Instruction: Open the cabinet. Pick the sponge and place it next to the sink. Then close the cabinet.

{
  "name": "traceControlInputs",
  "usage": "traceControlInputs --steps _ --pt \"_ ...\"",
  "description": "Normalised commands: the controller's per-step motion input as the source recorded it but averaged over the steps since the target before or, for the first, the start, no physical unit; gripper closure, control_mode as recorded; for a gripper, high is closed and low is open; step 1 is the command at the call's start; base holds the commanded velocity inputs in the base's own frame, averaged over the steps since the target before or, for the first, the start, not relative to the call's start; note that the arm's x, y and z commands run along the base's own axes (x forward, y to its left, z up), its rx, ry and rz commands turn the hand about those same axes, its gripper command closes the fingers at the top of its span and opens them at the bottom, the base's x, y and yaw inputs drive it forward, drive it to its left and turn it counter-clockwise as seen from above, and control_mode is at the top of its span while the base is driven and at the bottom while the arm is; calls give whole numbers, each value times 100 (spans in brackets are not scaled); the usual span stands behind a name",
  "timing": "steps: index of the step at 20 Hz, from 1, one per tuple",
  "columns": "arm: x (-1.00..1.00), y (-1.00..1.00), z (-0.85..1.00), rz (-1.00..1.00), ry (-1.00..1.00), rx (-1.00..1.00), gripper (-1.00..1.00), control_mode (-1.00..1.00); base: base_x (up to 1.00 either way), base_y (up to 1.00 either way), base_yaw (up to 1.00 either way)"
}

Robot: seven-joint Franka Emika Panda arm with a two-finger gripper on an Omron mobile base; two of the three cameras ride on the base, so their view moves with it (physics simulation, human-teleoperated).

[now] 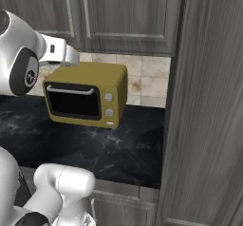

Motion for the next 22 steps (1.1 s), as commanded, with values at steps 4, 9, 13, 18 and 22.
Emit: traceControlInputs --steps 4,9,13,18,22 --pt "-2 14 35 0 -26 2 -100 -100 0 0 0" --pt "0 17 28 0 -24 5 -100 -100 0 0 0" --pt "0 22 32 0 -10 4 -100 -100 0 0 0" --pt "8 31 27 0 -1 0 -100 -100 0 0 0" --pt "45 19 9 0 0 0 -100 -100 0 0 0"
